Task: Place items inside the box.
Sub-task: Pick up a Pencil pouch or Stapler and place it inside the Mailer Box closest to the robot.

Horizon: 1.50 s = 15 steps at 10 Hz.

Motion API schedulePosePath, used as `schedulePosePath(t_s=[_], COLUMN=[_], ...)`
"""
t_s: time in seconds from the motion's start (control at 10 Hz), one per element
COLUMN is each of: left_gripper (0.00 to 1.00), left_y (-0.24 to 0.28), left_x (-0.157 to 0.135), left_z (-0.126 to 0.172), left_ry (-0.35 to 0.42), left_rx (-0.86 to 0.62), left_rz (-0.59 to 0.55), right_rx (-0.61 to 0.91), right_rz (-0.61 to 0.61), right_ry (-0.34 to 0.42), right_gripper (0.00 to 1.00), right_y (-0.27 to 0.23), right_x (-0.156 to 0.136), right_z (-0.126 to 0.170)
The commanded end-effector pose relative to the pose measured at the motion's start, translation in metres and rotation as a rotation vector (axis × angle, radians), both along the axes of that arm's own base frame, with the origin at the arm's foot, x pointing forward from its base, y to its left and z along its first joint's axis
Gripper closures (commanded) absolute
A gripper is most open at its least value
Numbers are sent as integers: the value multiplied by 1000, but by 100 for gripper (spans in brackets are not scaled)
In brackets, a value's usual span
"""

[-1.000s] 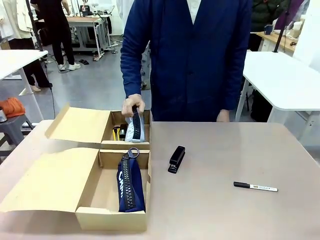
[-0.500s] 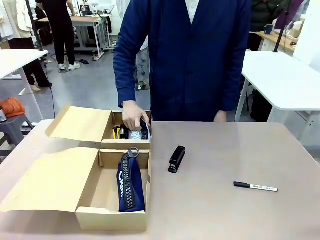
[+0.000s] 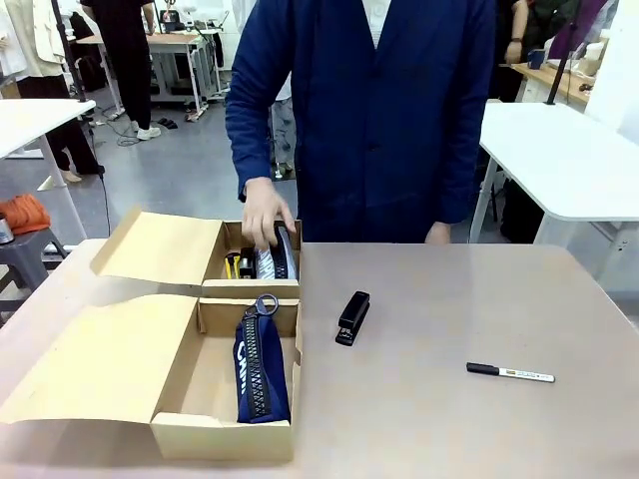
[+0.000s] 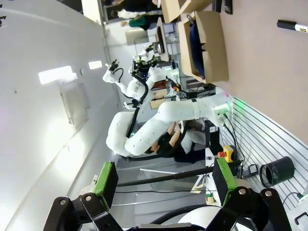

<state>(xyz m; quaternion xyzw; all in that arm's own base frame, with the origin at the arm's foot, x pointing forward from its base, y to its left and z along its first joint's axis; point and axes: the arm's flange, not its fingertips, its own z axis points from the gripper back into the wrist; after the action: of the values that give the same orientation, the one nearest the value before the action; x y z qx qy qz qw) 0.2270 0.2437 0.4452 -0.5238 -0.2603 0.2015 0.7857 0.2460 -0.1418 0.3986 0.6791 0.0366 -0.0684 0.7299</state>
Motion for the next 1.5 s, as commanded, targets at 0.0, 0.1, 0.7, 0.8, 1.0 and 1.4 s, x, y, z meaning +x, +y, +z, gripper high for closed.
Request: schedulePosePath(t_s=[0.0, 0.1, 0.7, 0.8, 1.0, 1.4], left_gripper=[0, 0, 0, 0, 0, 0], left_y=[0, 0, 0, 0, 0, 0], left_x=[1, 1, 1, 1, 1, 1], left_z=[2, 2, 2, 2, 2, 2], left_ry=[-26, -26, -26, -26, -26, -26], left_rx=[-2, -2, -2, -2, -2, -2], left_rz=[-4, -4, -4, -4, -4, -4], right_rx=[14, 14, -643, -795, -587, -881], right_rz=[-7, -7, 543, 657, 519, 557], right_ry=[22, 22, -14, -52, -8, 193], right_gripper=[0, 0, 0, 0, 0, 0], right_y=[0, 0, 243, 276, 283, 325], right_x=[0, 0, 120, 116, 90, 97], right_z=[7, 7, 58, 55, 61, 54])
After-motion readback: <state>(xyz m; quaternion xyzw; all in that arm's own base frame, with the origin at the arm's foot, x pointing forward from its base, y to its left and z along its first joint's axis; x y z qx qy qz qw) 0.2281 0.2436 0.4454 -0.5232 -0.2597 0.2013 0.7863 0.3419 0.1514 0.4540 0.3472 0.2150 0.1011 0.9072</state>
